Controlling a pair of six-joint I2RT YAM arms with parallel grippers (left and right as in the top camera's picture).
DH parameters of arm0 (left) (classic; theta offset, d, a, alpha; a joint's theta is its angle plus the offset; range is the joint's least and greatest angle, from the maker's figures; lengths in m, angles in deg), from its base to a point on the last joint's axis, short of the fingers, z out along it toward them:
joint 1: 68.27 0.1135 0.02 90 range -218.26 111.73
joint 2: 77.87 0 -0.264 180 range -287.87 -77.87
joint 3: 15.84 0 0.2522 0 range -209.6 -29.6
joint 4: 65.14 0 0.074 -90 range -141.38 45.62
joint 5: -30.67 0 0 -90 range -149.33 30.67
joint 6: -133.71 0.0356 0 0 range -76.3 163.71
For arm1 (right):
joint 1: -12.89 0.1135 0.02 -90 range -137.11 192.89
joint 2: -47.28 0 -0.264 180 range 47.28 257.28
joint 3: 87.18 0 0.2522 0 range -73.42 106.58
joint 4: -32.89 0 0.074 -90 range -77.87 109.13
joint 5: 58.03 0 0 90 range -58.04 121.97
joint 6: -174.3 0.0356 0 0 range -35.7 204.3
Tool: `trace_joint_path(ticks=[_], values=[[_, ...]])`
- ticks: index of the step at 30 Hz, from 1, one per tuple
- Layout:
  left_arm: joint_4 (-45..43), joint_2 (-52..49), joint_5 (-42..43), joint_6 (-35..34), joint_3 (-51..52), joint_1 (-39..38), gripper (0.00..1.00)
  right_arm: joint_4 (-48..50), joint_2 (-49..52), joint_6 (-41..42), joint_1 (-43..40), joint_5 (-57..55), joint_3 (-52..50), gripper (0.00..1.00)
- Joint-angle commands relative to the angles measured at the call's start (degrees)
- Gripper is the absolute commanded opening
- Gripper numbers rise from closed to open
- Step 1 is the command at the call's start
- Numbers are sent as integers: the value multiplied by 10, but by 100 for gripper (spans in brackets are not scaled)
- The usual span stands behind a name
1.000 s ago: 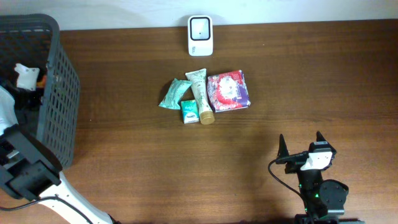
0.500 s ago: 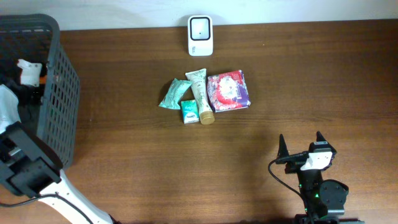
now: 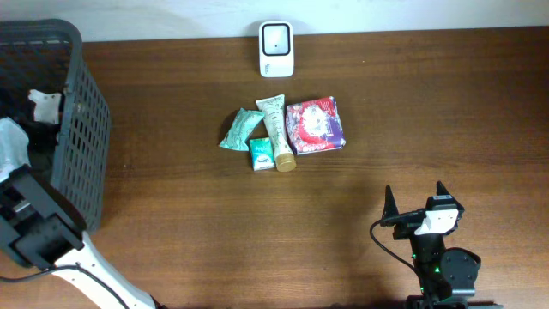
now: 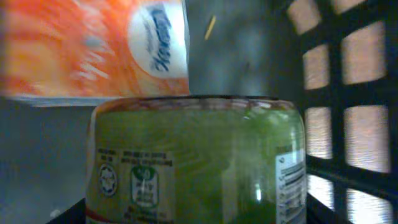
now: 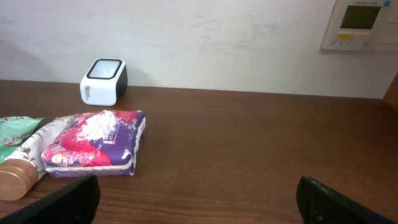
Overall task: Scan the item barcode
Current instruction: 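Lower the left gripper into the basket and grasp the green-lidded jar, then lift the green jar out and set it left of the items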
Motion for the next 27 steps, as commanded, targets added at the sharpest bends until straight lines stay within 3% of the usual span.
trace_joint_path(ticks=[1, 5, 8, 12, 14, 17, 23, 25, 27], values=[[-1, 111, 14, -39, -19, 0, 41, -1, -3, -2, -4, -1, -5, 99], [12, 212, 66, -39, -19, 7, 41, -1, -3, -2, -4, -1, -5, 99], [13, 299, 118, -87, -19, 21, 39, -1, -3, -2, -4, -1, -5, 99], [-18, 388, 256, -147, -19, 20, 39, -1, -3, -2, -4, -1, -5, 99], [-38, 419, 329, -173, -19, 2, 27, -1, -3, -2, -4, -1, -5, 99], [-31, 434, 346, -203, -19, -75, 27, -1, -3, -2, -4, -1, -5, 99], [54, 393, 227, -203, -13, -278, 27, -1, -3, -2, -4, -1, -5, 99], [99, 356, 91, -204, -13, -366, 23, -1, -3, -2, -4, -1, -5, 99], [124, 326, 4, -238, -13, -411, 27, -1, -3, -2, -4, -1, -5, 99]])
